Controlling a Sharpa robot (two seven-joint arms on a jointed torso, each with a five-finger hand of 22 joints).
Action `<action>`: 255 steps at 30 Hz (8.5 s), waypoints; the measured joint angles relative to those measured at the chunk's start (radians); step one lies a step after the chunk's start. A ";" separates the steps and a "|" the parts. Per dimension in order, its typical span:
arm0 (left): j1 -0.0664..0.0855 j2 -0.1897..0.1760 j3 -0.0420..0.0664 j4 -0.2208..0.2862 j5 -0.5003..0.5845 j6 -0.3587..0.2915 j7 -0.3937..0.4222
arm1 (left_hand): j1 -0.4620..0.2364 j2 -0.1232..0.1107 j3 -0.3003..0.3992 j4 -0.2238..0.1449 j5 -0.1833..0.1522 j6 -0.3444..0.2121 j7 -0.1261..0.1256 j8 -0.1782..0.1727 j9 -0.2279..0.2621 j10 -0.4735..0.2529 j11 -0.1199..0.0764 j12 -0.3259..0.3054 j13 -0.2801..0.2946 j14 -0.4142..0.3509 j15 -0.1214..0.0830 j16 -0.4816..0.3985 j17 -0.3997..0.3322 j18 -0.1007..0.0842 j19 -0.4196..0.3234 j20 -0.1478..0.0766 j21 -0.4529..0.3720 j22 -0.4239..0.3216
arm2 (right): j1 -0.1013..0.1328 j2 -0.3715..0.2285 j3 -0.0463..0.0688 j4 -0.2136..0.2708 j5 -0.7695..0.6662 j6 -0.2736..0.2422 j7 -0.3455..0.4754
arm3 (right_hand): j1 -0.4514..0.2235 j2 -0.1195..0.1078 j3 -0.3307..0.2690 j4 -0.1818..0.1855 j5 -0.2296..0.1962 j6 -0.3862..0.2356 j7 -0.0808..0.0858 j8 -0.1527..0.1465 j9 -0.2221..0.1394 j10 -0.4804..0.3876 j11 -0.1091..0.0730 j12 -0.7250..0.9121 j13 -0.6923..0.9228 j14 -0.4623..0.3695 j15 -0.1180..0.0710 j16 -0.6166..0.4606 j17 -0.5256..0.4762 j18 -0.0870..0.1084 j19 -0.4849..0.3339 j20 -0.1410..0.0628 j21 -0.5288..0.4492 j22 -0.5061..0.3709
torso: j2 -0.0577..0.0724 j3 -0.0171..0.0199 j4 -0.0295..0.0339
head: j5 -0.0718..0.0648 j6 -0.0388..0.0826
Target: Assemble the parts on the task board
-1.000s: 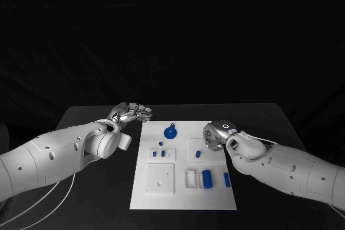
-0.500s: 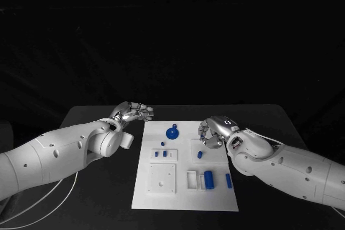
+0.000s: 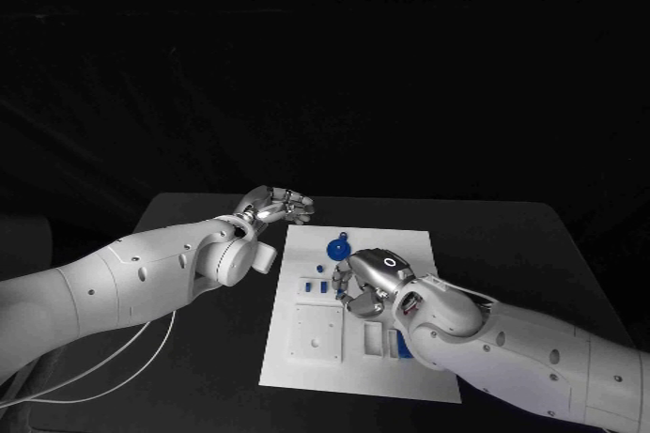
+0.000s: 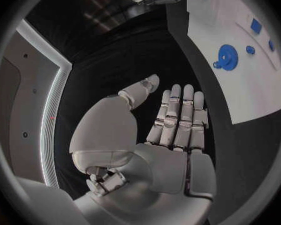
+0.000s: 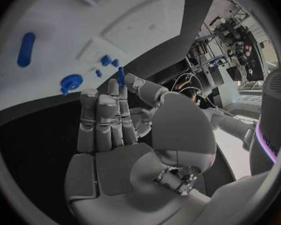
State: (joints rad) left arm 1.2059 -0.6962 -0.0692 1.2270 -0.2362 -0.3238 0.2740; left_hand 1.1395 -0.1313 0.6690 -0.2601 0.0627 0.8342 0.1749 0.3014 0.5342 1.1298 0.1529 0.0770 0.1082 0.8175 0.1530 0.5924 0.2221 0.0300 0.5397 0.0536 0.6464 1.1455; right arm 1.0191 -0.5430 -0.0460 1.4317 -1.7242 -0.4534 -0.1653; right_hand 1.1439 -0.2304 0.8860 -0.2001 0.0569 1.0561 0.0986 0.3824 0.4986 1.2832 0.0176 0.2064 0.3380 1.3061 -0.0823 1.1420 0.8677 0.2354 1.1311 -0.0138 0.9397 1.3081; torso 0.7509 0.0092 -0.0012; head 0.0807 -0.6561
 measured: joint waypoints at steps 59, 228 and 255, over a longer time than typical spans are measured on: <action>0.000 0.016 0.000 -0.010 0.010 -0.002 0.009 | 0.004 0.004 0.000 0.000 0.000 -0.003 -0.003 0.000 -0.002 -0.006 0.001 0.000 -0.004 0.000 0.000 -0.012 0.005 0.000 0.000 0.000 -0.004 0.003 | -0.075 0.087 -0.051 -0.118 -0.165 -0.008 -0.071 | 0.005 0.005 0.005 -0.006 -0.004 -0.002 -0.002 -0.006 0.003 0.001 0.001 -0.003 0.006 0.004 0.000 0.000 -0.003 0.000 0.006 -0.009 0.004 0.000 | -0.002 -0.0029 0.0021 | 0.049 -0.033; 0.000 0.014 0.000 -0.004 0.008 0.005 -0.002 | 0.004 0.004 -0.005 0.000 0.000 -0.015 0.007 0.000 -0.007 -0.020 0.008 0.000 -0.012 0.000 0.000 -0.032 0.017 0.000 -0.004 0.004 -0.016 0.009 | -0.071 0.102 -0.069 -0.111 -0.133 0.033 -0.104 | -0.015 -0.058 -0.076 -0.007 -0.007 -0.110 0.049 -0.084 -0.019 -0.096 0.042 -0.139 -0.022 -0.037 0.058 -0.009 -0.017 -0.005 -0.020 0.009 -0.020 0.000 | -0.003 -0.0034 0.0025 | 0.045 -0.043; 0.000 0.009 0.000 -0.027 0.008 0.010 -0.003 | 0.004 0.004 -0.005 0.000 0.000 -0.015 0.007 0.000 -0.007 -0.020 0.008 0.000 -0.013 0.000 0.000 -0.036 0.020 0.000 -0.004 0.004 -0.016 0.011 | 0.041 -0.160 0.060 0.025 0.010 0.015 -0.072 | -0.022 -0.069 -0.168 -0.068 0.009 -0.153 0.067 -0.098 -0.032 -0.140 0.081 -0.136 -0.050 -0.027 0.063 0.004 -0.021 -0.031 -0.005 0.001 -0.026 0.000 | -0.007 -0.0015 -0.0032 | 0.021 -0.014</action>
State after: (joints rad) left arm 1.2059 -0.6869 -0.0692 1.2000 -0.2280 -0.3141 0.2710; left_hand 1.1433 -0.1275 0.6636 -0.2603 0.0627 0.8194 0.1816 0.3013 0.5269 1.1093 0.1606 0.0770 0.0953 0.8175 0.1530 0.5568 0.2424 0.0301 0.5362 0.0571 0.6309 1.1563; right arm 1.0604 -0.7035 0.0140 1.4569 -1.7146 -0.4386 -0.2371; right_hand 1.1224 -0.2995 0.7175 -0.2683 0.0661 0.9030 0.1655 0.2841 0.4670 1.1427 0.0990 0.0701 0.2883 1.2788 -0.0191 1.1460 0.8462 0.2040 1.1260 -0.0125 0.9139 1.3080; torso 0.7437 0.0077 -0.0044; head 0.1021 -0.6697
